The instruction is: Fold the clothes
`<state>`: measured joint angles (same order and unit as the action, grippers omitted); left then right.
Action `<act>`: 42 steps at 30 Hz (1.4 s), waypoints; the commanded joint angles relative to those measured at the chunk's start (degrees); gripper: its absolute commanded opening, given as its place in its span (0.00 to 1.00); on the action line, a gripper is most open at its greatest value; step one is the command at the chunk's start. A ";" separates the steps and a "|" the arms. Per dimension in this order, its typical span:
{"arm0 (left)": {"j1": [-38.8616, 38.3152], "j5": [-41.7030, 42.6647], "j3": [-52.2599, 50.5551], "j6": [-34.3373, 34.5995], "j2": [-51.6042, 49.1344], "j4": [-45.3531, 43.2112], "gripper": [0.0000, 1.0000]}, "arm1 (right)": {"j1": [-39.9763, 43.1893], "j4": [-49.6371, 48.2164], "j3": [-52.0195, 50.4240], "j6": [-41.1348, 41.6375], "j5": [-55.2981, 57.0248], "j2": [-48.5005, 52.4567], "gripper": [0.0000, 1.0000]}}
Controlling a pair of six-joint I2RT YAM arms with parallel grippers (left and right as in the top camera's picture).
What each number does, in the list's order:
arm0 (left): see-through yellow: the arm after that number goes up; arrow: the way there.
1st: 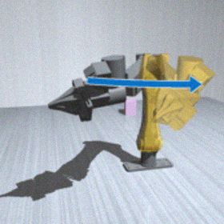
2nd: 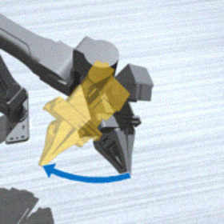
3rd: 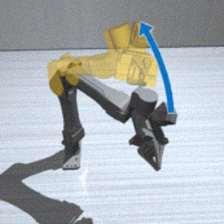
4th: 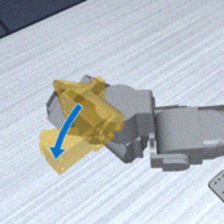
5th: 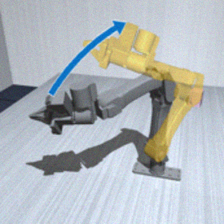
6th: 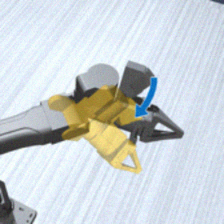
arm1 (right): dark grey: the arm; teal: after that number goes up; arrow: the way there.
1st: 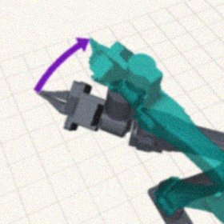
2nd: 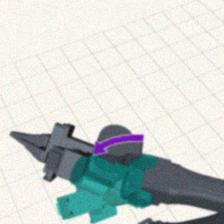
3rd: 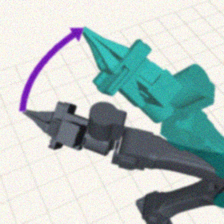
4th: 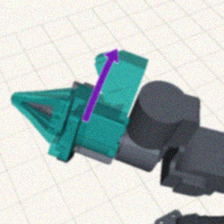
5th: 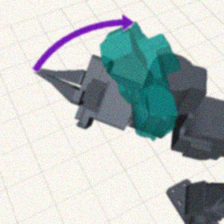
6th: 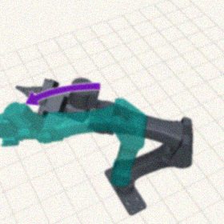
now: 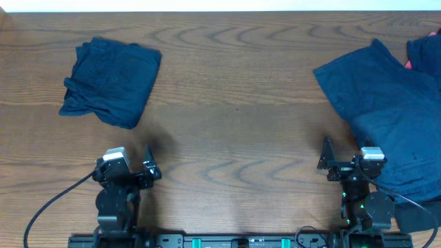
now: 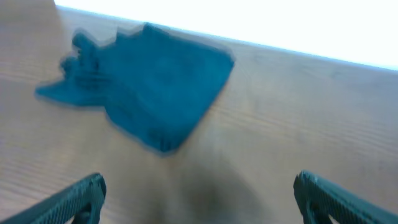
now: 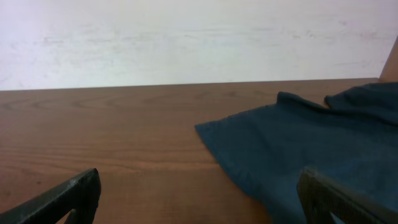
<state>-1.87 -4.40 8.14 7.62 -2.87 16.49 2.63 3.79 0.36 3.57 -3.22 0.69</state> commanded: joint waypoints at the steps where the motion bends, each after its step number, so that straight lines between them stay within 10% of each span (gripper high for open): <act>1: 0.35 -0.52 -5.09 -1.33 2.58 -7.91 0.98 | -0.44 0.24 -0.04 -0.87 -0.44 -0.37 0.99; 9: 0.72 2.89 -7.93 -11.56 2.80 -15.02 0.98 | -0.44 0.24 -0.04 -0.87 -0.44 -0.35 0.99; 42: 0.94 3.37 -7.91 -11.23 2.64 -12.35 0.98 | -0.44 0.24 -0.04 -0.87 -0.44 -0.35 0.99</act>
<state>-1.21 -1.23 1.34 -3.05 -0.58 1.78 2.63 3.79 0.36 3.57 -3.22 0.67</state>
